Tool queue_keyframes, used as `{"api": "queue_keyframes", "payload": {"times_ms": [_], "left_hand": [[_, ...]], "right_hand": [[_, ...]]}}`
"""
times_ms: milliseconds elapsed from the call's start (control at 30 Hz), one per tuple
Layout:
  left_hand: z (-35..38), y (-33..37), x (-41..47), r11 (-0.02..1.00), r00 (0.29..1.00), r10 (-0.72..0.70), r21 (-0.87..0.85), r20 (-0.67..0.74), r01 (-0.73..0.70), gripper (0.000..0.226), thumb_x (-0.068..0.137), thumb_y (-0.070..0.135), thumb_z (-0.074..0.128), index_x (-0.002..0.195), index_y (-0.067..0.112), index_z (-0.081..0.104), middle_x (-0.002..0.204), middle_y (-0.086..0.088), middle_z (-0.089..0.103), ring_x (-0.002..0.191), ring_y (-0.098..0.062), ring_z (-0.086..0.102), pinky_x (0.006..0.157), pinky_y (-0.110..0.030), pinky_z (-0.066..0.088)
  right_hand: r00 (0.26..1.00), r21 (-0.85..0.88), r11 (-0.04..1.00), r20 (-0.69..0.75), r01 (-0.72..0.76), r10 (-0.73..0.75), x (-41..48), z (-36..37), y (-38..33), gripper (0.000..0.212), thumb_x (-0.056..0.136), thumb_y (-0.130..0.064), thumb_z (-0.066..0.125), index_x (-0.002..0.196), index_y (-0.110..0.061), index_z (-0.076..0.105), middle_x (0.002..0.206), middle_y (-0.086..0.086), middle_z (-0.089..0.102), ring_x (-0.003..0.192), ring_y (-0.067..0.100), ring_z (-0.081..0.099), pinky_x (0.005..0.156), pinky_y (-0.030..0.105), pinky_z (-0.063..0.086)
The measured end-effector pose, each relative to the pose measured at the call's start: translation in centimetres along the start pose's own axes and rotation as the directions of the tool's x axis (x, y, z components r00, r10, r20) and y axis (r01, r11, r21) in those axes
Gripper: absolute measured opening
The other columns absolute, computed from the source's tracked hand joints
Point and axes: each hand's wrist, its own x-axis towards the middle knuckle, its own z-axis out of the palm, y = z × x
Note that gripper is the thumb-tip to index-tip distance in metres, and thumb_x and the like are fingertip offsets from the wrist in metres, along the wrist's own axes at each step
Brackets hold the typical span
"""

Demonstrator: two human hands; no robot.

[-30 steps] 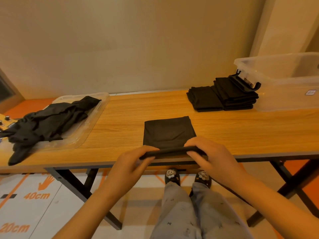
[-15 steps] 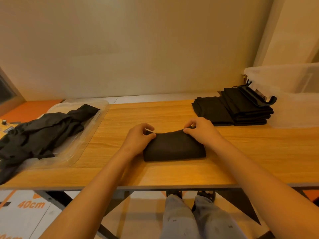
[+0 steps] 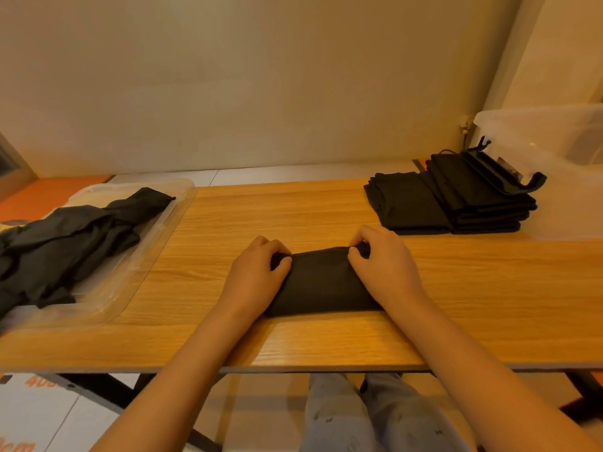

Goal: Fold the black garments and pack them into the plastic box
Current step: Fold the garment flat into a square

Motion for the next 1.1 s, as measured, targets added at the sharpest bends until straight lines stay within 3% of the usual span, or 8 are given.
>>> {"api": "queue_keyframes", "payload": {"times_ms": [200,333,367,433,533,667,833,1100], "left_hand": [[-0.5,0.7,0.1,0.998,0.998,-0.008,0.069,0.066,0.004,0.018,0.096,0.032,0.052,0.107,0.022,0.061,0.103,0.003,0.055,0.095,-0.015,0.054,0.078,-0.029,0.043],[-2.1,1.9,-0.2,0.954,0.981,-0.093,0.298,0.172,0.038,0.024,0.095,0.041,0.050,0.112,0.025,0.057,0.110,0.002,0.058,0.099,-0.016,0.053,0.075,-0.031,0.046],[-2.4,2.2,-0.6,0.923,0.986,-0.083,0.384,0.147,0.020,0.030,0.095,0.044,0.049,0.117,0.025,0.056,0.114,0.002,0.057,0.105,-0.017,0.050,0.077,-0.031,0.045],[-2.5,2.6,-1.5,0.875,0.997,0.068,0.477,0.046,-0.081,0.038,0.096,0.044,0.045,0.129,0.025,0.050,0.126,0.002,0.052,0.120,-0.018,0.042,0.089,-0.032,0.040],[-1.5,3.3,-3.1,0.905,0.976,0.213,0.366,0.047,-0.216,0.041,0.099,0.034,0.039,0.139,0.022,0.042,0.141,0.003,0.045,0.131,-0.016,0.035,0.104,-0.032,0.029],[0.4,2.6,-4.4,0.975,0.972,0.093,0.179,0.217,-0.133,0.050,0.103,0.031,0.030,0.150,0.018,0.024,0.155,0.000,0.029,0.141,-0.012,0.025,0.116,-0.027,0.014],[0.4,2.2,-4.4,0.967,0.963,0.068,0.219,0.261,-0.127,0.054,0.103,0.036,0.026,0.153,0.018,0.015,0.159,0.000,0.020,0.145,-0.012,0.016,0.118,-0.027,0.008],[-0.1,3.3,-5.0,0.977,0.966,0.007,0.206,0.258,-0.062,0.054,0.103,0.036,0.028,0.153,0.017,0.017,0.157,-0.002,0.026,0.143,-0.016,0.021,0.118,-0.032,0.015]], "right_hand": [[0.998,-0.072,0.997,0.060,-0.027,0.031,0.2,-0.4,-0.3,0.014,0.095,-0.027,0.053,0.103,-0.024,0.064,0.108,-0.003,0.057,0.107,0.013,0.047,0.074,0.023,0.040],[0.998,-0.224,0.973,0.051,0.049,-0.038,-0.8,-2.1,-1.5,0.033,0.099,-0.031,0.046,0.130,-0.026,0.055,0.129,-0.003,0.051,0.124,0.015,0.039,0.097,0.029,0.037],[0.996,-0.223,0.970,0.028,0.094,-0.090,-1.4,-2.5,-2.1,0.035,0.100,-0.031,0.044,0.133,-0.025,0.052,0.133,-0.004,0.050,0.127,0.014,0.037,0.102,0.029,0.034],[0.979,-0.186,0.961,0.037,0.203,-0.200,-2.8,-2.9,-3.6,0.037,0.101,-0.031,0.039,0.136,-0.024,0.050,0.138,-0.005,0.047,0.131,0.013,0.035,0.108,0.030,0.027],[0.935,-0.157,0.932,0.197,0.328,-0.295,-4.4,-1.8,-5.3,0.041,0.103,-0.030,0.032,0.141,-0.021,0.043,0.149,-0.003,0.038,0.141,0.013,0.024,0.115,0.032,0.014],[0.885,-0.213,0.915,0.401,0.344,-0.239,-4.9,-0.4,-4.3,0.048,0.105,-0.035,0.020,0.151,-0.022,0.023,0.159,-0.006,0.017,0.147,0.009,0.006,0.119,0.033,0.002],[0.898,-0.314,0.906,0.417,0.284,-0.137,-4.5,-1.0,-2.7,0.055,0.103,-0.042,0.016,0.154,-0.021,0.009,0.161,-0.008,0.007,0.146,0.006,0.000,0.120,0.034,0.000],[0.910,-0.247,0.960,0.414,0.132,-0.019,-3.3,-2.2,-0.6,0.055,0.104,-0.041,0.020,0.154,-0.024,0.005,0.161,-0.007,-0.002,0.147,0.010,-0.004,0.120,0.036,0.001]]}}
